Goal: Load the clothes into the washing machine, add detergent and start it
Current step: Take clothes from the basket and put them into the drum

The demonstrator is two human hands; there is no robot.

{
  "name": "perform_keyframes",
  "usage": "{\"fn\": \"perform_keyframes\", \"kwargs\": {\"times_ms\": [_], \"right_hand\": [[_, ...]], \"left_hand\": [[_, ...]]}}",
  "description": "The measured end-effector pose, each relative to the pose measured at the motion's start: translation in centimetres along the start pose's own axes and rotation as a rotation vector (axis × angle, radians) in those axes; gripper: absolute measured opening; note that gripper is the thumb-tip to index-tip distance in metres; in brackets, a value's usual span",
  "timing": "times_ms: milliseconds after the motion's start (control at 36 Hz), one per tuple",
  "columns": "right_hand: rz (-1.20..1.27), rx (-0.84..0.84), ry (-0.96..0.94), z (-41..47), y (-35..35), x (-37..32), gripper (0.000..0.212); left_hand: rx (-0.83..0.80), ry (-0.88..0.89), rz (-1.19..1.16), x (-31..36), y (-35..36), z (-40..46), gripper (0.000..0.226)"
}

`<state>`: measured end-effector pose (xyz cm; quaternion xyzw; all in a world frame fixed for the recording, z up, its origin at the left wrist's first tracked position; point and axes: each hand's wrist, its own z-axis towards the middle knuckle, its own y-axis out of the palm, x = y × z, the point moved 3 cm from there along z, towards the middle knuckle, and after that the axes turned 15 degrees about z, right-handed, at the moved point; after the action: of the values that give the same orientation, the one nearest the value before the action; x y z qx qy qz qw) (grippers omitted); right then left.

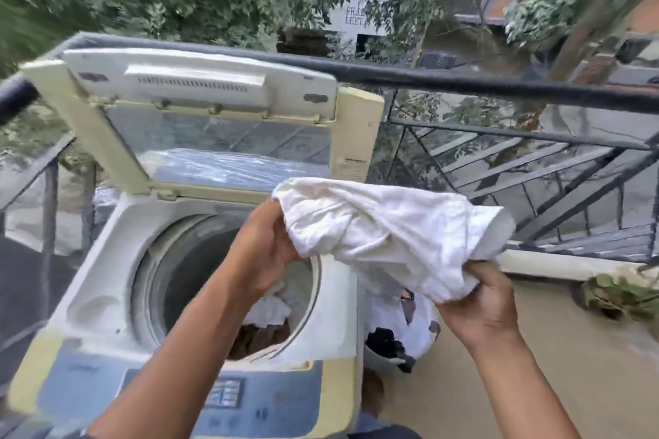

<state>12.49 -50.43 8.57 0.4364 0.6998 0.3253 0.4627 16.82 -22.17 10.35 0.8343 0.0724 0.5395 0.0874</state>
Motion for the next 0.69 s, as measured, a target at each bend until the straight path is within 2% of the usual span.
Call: {"fn": "perform_keyframes", "kwargs": {"times_ms": [139, 222, 306, 389, 444, 500, 611, 694], "right_hand": [[-0.204, -0.035, 0.027, 0.9, 2.5, 4.6, 0.069], [-0.407, -0.139, 0.039, 2.0, 4.7, 8.3, 0.062], [-0.621, -0.168, 0.002, 3.1, 6.5, 12.5, 0.052], [-0.743, -0.18, 0.02, 4.5, 7.6, 16.7, 0.042], [-0.754, -0.132, 0.043, 5.9, 7.7, 19.4, 0.039], [-0.732, -0.052, 0.076, 7.4, 7.5, 21.9, 0.052], [-0.839, 0.0, 0.203, 9.5, 7.2, 26.2, 0.063], [-0.955, 0.02, 0.303, 10.2, 6.9, 27.9, 0.06]], "left_hand": [[0.211, -0.024, -0.077, -1.8, -7.6, -2.5, 0.044], [0.37, -0.043, -0.078, -2.5, -11.7, -4.0, 0.04], [0.535, -0.076, -0.077, -3.1, -16.0, -5.0, 0.033], [0.66, -0.076, -0.075, -3.0, -19.2, -5.7, 0.035], [0.683, -0.081, -0.066, -2.8, -20.5, -5.6, 0.036], [0.705, -0.079, -0.008, -2.8, -21.7, -5.2, 0.022], [0.635, -0.047, 0.111, -2.7, -22.8, -3.9, 0.019], [0.618, -0.047, 0.213, -3.0, -23.4, -2.9, 0.029]]}}
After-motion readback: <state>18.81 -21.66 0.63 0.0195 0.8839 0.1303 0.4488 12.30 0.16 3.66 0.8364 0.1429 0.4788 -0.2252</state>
